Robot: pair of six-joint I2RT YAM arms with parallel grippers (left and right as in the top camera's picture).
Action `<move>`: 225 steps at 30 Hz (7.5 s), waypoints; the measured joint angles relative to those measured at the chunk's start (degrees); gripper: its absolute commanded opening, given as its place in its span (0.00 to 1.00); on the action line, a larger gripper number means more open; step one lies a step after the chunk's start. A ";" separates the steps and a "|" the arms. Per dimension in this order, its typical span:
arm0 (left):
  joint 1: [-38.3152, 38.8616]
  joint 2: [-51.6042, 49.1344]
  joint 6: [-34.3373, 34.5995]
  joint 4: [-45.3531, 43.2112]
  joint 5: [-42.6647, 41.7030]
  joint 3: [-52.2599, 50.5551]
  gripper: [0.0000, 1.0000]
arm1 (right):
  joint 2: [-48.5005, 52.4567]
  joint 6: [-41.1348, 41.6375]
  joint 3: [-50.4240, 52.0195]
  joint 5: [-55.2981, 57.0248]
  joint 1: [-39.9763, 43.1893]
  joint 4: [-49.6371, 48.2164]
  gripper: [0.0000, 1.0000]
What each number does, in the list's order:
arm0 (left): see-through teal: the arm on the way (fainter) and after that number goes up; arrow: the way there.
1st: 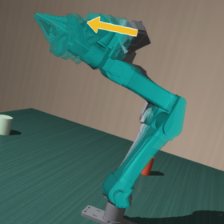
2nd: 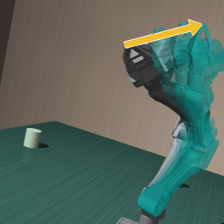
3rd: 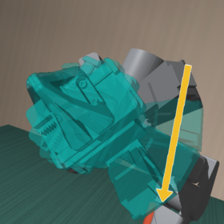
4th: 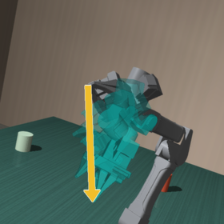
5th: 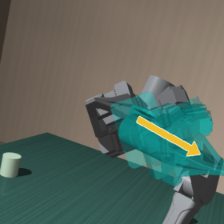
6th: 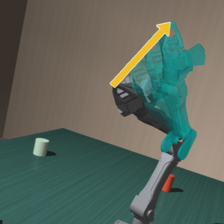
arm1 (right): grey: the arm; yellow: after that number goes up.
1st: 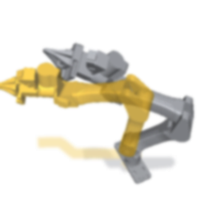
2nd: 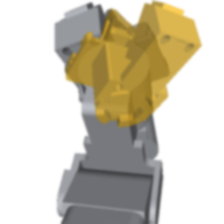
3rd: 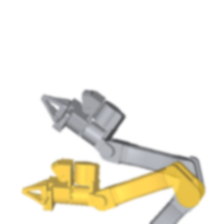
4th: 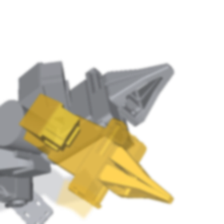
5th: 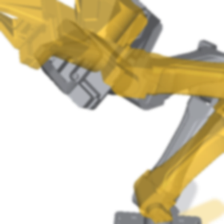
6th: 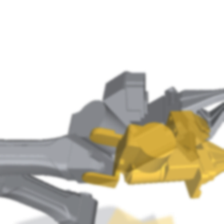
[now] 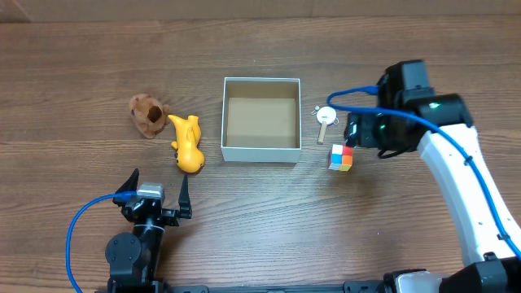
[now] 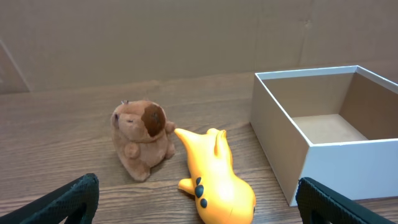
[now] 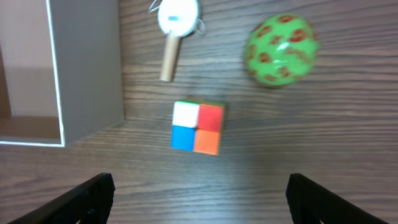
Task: Pack container
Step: 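Move right gripper over the small Rubik's cube and lower, then close right gripper on the Rubik's cube and lift, then carry cube left into the white box and release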
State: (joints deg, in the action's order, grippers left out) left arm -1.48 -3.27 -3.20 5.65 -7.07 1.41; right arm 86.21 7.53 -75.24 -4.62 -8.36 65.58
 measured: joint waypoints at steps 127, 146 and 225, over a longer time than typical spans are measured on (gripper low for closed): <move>0.02 -0.02 0.00 0.00 0.00 0.00 1.00 | 17.55 6.25 15.04 8.81 -4.39 -31.91 0.40; 0.00 -0.26 0.00 0.00 -0.02 0.00 1.00 | 17.27 5.22 5.11 9.55 -4.59 -19.87 0.39; 0.00 -0.28 0.00 0.00 0.00 0.00 1.00 | 27.28 10.29 -14.21 8.04 -28.48 -12.85 0.72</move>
State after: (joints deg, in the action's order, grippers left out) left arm -1.48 -3.55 -3.20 5.65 -7.07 1.41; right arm 113.49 17.82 -89.45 3.42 -36.84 52.73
